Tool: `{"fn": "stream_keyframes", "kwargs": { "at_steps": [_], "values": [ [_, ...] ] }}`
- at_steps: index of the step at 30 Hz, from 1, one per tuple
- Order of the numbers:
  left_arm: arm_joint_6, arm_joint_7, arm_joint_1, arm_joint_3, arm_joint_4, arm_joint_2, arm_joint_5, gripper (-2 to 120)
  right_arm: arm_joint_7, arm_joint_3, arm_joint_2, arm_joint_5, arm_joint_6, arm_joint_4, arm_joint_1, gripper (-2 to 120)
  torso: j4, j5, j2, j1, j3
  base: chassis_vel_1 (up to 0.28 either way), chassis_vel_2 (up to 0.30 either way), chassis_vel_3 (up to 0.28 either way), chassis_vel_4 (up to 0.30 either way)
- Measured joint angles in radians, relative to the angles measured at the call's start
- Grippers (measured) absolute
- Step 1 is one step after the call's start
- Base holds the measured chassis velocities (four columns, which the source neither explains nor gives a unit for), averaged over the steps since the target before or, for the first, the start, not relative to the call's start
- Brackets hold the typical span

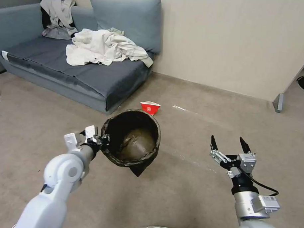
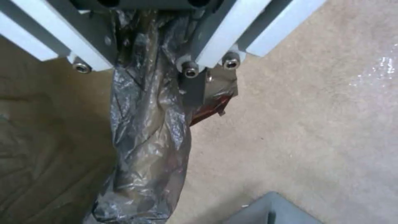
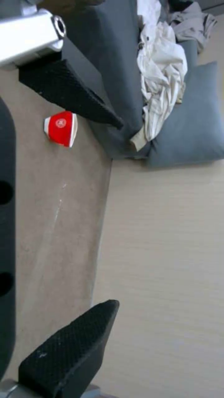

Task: Pick up the trash can from the floor.

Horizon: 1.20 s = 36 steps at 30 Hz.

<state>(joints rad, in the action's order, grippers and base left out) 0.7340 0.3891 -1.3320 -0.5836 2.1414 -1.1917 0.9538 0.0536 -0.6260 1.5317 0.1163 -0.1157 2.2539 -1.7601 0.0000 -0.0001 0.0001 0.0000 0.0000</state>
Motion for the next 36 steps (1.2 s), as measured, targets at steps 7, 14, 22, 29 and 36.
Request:
{"fn": "stream_keyframes", "kwargs": {
  "at_steps": [7,14,22,29,36],
  "values": [
    [0.000,0.001,-0.027,-0.008,0.031,-0.008,-0.002,1,0.000,-0.002,-0.004,0.000,-0.009,0.009,-0.005,100,0.0000,0.0000,0.000,0.000,0.000,0.000,0.000,0.000,0.000],
    [0.000,0.001,-0.041,-0.015,0.046,-0.011,-0.005,1,0.000,-0.004,-0.006,0.000,-0.009,0.012,-0.005,100,-0.0001,0.0001,0.000,0.000,0.000,0.000,0.000,0.000,0.000],
    [0.000,0.001,-0.049,-0.020,0.048,-0.012,-0.007,1,0.000,-0.004,-0.004,0.000,-0.010,0.012,-0.005,100,-0.0001,0.0001,0.000,0.000,0.000,0.000,0.000,0.000,0.000],
    [0.000,0.001,-0.047,-0.016,0.042,-0.016,-0.008,1,0.000,-0.005,-0.003,0.000,-0.011,0.010,-0.005,100,-0.0001,0.0001,0.000,0.000,0.000,0.000,0.000,0.000,0.000],
    [0.000,0.001,-0.042,-0.013,0.034,-0.018,-0.009,1,0.000,-0.005,-0.002,0.000,-0.011,0.009,-0.005,100,-0.0001,0.0001,0.000,0.000,0.000,0.000,0.000,0.000,0.000]
  ]
}}
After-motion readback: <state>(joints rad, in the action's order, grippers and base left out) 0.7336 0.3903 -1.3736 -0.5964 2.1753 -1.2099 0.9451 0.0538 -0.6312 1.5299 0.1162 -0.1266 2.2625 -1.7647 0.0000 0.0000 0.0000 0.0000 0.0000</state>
